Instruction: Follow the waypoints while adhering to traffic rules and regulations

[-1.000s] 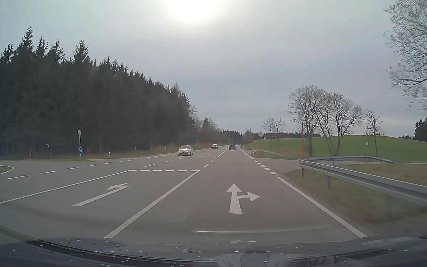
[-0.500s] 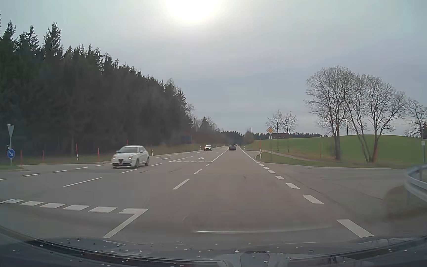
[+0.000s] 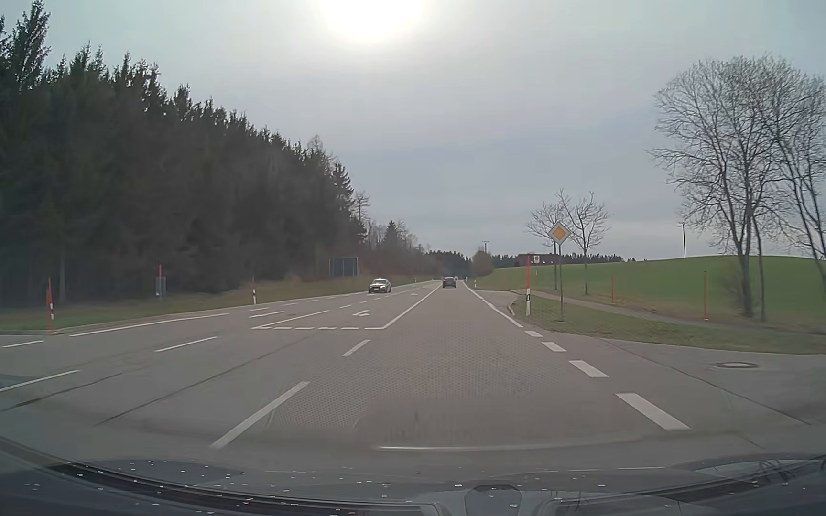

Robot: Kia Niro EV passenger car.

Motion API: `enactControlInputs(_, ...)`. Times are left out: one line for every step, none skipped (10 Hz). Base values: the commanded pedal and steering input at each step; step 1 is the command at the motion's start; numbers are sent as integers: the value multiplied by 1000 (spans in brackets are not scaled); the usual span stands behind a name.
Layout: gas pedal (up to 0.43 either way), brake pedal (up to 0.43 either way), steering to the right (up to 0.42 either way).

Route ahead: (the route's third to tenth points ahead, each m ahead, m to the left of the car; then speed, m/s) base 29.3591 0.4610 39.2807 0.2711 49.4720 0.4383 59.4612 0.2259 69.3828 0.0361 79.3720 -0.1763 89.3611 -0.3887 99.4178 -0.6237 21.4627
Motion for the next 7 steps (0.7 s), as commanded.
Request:
enactControlInputs(287, 0, 0)
enactControlInputs(287, 0, 0)
enactControlInputs(280, 0, 0)
enactControlInputs(280, 0, 0)
enactControlInputs(280, 0, 0)
enactControlInputs(280, 0, 0)
enactControlInputs(280, 0, 0)
